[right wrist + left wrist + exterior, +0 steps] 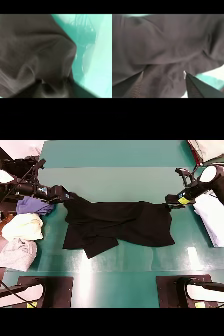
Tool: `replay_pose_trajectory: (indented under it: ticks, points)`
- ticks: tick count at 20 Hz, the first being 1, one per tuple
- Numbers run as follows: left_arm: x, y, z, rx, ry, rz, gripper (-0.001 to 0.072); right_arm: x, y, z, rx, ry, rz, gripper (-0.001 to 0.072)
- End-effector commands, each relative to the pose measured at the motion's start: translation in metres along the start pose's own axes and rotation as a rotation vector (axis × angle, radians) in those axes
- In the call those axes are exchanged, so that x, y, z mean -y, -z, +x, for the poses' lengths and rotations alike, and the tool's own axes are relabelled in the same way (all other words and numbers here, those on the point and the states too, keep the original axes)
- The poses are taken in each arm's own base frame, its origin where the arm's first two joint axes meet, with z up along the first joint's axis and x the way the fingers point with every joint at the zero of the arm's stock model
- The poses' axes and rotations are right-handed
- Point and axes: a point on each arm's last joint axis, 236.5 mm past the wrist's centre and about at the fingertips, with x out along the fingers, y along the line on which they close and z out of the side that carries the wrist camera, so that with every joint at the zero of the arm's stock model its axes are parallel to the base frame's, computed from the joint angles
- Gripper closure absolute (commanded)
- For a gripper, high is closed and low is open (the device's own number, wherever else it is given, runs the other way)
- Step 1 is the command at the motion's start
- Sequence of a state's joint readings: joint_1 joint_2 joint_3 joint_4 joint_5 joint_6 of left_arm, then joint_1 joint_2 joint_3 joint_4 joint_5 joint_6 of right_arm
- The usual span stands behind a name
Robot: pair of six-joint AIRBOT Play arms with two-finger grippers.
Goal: Fold the shirts.
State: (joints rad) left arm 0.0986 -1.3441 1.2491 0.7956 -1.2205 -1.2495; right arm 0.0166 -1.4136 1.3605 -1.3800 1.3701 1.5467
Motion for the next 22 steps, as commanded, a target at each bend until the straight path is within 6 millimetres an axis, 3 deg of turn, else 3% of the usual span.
replay_pose_trajectory:
  ticks: [1, 3, 5, 8, 11, 14, 18, 22]
  points:
    - [-0.026, -0.013, -0.017, 0.025, -0.021, -0.019, 0.0096, 0.005, -0.023, -0.017, 0.051, 0.003, -0.029, 0.0312]
    - [-0.043, 0.0, -0.028, -0.019, -0.03, -0.033, 0.0096, 0.012, -0.028, -0.041, 0.065, 0.004, -0.019, 0.0312]
    - [-0.064, 0.029, -0.024, -0.105, -0.057, -0.019, 0.0096, 0.01, -0.026, -0.061, 0.069, -0.04, -0.023, 0.0312]
    - [-0.09, 0.066, 0.004, -0.181, -0.06, -0.047, 0.0096, 0.003, -0.026, -0.077, 0.099, -0.14, 0.011, 0.0313]
    - [-0.115, 0.086, 0.029, -0.202, -0.078, -0.117, 0.0103, 0.002, -0.019, -0.081, 0.083, -0.158, 0.018, 0.0329]
    - [-0.114, 0.089, 0.046, -0.21, -0.016, -0.142, 0.0103, -0.001, -0.013, -0.081, 0.054, -0.162, 0.011, 0.033]
    - [-0.117, 0.085, 0.053, -0.192, -0.008, -0.16, 0.0103, -0.003, -0.012, -0.08, 0.052, -0.163, 0.005, 0.033]
    - [-0.106, 0.088, 0.07, -0.212, -0.028, -0.104, 0.0103, -0.003, -0.012, -0.08, 0.05, -0.163, 0.005, 0.033]
